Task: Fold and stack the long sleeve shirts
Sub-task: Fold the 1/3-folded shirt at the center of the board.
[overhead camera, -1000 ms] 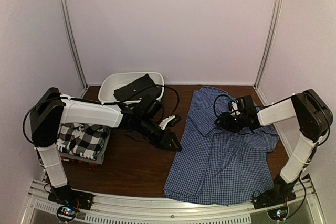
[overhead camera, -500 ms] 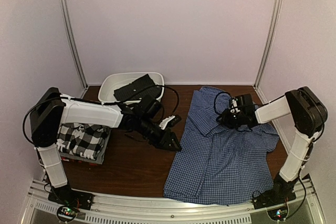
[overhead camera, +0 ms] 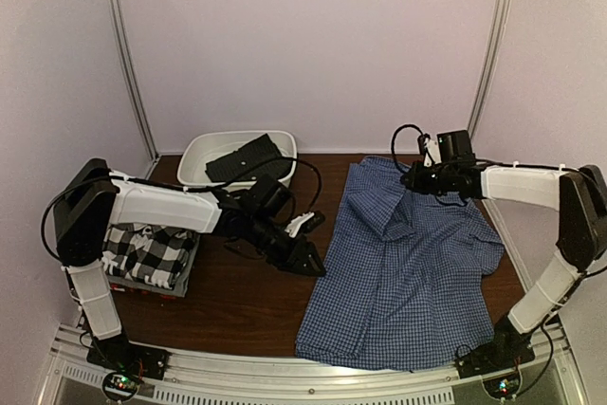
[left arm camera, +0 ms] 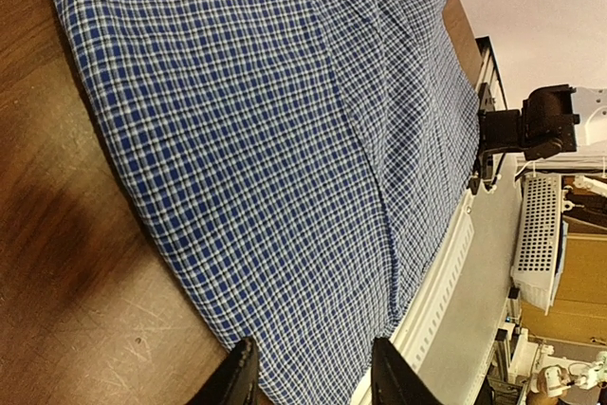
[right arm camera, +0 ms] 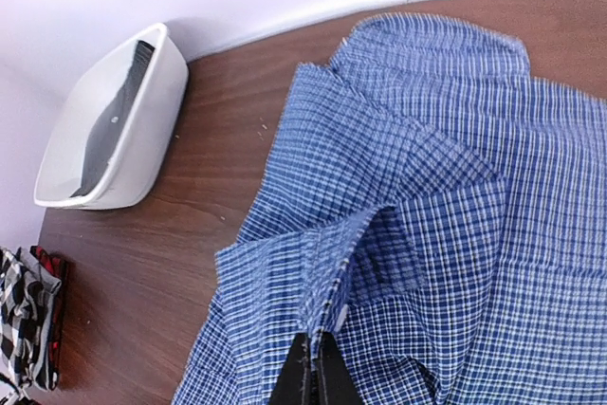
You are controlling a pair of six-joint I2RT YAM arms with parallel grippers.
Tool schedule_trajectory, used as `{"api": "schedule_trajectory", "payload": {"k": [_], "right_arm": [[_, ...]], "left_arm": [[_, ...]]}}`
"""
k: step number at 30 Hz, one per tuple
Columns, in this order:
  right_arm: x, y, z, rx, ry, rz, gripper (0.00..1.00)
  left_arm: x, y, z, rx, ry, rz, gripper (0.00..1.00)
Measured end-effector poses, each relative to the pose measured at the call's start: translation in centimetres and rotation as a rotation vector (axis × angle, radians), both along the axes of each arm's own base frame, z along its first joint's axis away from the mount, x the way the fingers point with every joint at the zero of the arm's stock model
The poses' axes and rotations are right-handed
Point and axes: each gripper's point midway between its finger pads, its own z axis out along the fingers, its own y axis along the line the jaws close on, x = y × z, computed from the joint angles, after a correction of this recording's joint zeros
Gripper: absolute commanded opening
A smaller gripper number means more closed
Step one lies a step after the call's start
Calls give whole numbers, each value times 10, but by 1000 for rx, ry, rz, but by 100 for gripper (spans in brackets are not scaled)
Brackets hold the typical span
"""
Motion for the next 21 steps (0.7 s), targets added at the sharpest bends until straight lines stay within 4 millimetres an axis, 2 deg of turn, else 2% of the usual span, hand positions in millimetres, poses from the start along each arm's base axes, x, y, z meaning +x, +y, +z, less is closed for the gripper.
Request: {"api": "schedule_trajectory", "payload": {"k": [2,5,7,9,12,15,18,21], "right_arm": [[-4,2,30,-22,-63,40,0],[-15,11,63,-61,-134,105,0],[-30,28,75,-89,-160,176,0],[-51,52,77,-111,-164,265,0],[-86,90,67,-134,-141,409,0],[-129,122,40,-163,-83,552,0],[-170,136,6,-200,-4,648,1],[-197,132,-28,-229,82,687,2]], "left_arm": [[1,0,0,1,-2,2,41],[2,1,0,2,-2,4,41],[3,1,0,2,-3,7,41],[4,2,0,2,-2,10,41],[6,3,-1,5,0,21,41],[11,5,-1,11,2,41,41],[17,12,-7,29,8,71,41],[20,19,-16,54,16,96,41]]}}
